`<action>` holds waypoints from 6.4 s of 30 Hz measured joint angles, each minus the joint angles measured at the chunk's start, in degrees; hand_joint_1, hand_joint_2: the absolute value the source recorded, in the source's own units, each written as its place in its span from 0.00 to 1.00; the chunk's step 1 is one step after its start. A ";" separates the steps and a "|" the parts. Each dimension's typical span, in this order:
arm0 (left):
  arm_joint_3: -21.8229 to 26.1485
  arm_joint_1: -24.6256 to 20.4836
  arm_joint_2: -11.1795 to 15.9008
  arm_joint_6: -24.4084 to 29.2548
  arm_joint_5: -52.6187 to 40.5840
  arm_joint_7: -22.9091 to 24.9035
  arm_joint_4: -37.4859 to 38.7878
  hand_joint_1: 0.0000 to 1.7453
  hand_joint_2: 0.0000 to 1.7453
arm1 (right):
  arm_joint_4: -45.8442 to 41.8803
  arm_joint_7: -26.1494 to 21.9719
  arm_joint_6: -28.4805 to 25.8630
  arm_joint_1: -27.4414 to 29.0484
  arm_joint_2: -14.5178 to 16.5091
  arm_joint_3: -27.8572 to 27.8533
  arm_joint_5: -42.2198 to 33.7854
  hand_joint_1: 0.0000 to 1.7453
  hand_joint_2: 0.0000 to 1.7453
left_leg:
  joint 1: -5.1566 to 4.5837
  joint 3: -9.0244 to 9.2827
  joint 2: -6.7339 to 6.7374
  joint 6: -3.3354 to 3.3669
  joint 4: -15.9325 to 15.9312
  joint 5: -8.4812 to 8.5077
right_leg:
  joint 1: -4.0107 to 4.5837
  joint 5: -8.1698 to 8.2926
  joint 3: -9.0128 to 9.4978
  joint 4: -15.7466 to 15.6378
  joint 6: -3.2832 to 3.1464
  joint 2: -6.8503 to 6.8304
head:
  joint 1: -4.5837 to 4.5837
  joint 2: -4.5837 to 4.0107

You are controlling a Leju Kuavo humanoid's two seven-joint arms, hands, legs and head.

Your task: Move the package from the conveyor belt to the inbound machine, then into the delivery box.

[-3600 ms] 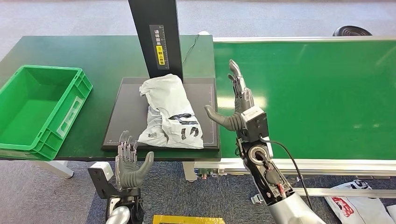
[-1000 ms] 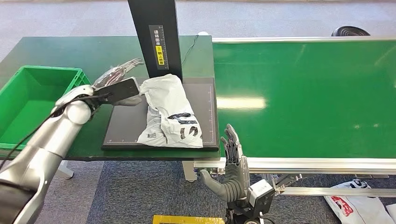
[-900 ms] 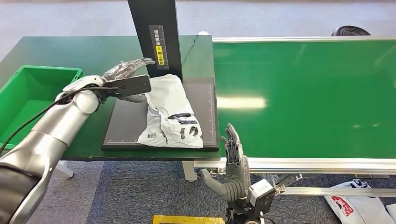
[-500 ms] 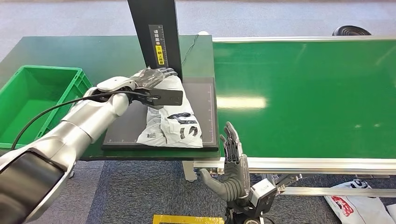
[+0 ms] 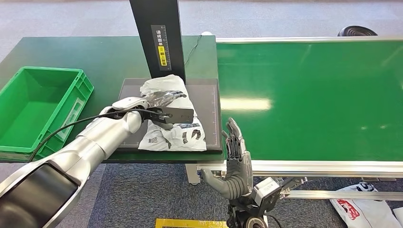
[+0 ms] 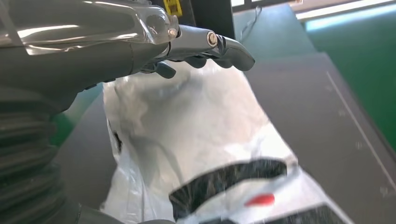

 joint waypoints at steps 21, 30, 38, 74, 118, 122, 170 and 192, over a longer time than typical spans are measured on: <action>3.33 7.25 1.85 1.28 2.08 -0.83 0.89 0.00 1.00 | 2.39 0.01 0.18 -1.34 0.72 -0.95 0.35 0.00 1.00 | 0.00 0.05 -0.02 0.00 -0.01 0.00 | 0.00 -0.01 0.10 0.00 0.00 -0.01 | 0.00 0.00; 5.78 9.80 2.28 3.51 3.40 -0.90 0.90 0.00 1.00 | 3.17 0.01 -0.59 -1.68 0.70 -0.96 0.16 0.00 1.00 | 0.00 0.28 -0.05 0.00 -0.03 -0.02 | 0.00 -0.05 0.38 0.00 0.02 -0.02 | 0.00 0.00; 7.31 11.92 2.70 5.37 3.51 -0.77 0.91 0.92 1.00 | 3.54 0.01 -0.55 -1.76 0.68 -1.04 0.22 0.00 1.00 | 0.00 0.69 -0.22 -0.03 -0.06 -0.13 | -0.01 -0.20 0.88 -0.01 0.10 -0.04 | -0.01 0.00; 17.03 14.26 2.44 20.89 11.09 -6.14 -0.74 1.00 1.00 | 3.54 0.01 -0.53 -0.92 0.42 -1.89 1.34 0.00 1.00 | 0.01 0.64 -0.14 -0.03 -0.03 0.00 | 0.01 -0.05 0.59 -0.01 -0.02 -0.03 | -0.01 0.00; 41.11 17.65 17.38 28.87 16.49 -13.12 -14.05 1.00 1.00 | -0.40 0.03 -1.26 5.31 2.70 -7.10 3.50 0.00 1.00 | 0.03 -0.13 0.10 -0.03 -0.03 0.01 | 0.03 -0.05 -0.21 0.02 -0.03 0.08 | 0.01 0.00; 41.14 18.26 18.61 29.04 16.34 -13.08 -13.79 1.00 1.00 | -0.74 0.03 -1.33 5.60 2.62 -7.14 3.50 0.00 1.00 | 0.02 -0.16 0.07 -0.03 -0.03 0.01 | 0.02 -0.06 -0.20 0.02 -0.03 0.07 | 0.02 0.00; 40.79 13.55 42.15 24.52 7.64 -2.89 -14.10 1.00 1.00 | -1.44 -0.02 -1.74 7.40 1.61 -7.10 2.72 0.00 1.00 | 0.20 -0.11 0.39 -0.14 -0.04 -0.04 | 0.21 -0.03 -0.32 0.03 -0.16 0.48 | 0.03 0.00; 48.39 14.07 37.12 24.08 5.85 -8.33 -11.20 0.00 1.00 | -2.14 0.83 0.62 7.75 3.30 -8.42 5.65 0.00 1.00 | 0.15 -0.06 0.36 -0.16 -0.04 -0.06 | 0.16 -0.03 -0.28 0.02 -0.16 0.45 | 0.04 0.00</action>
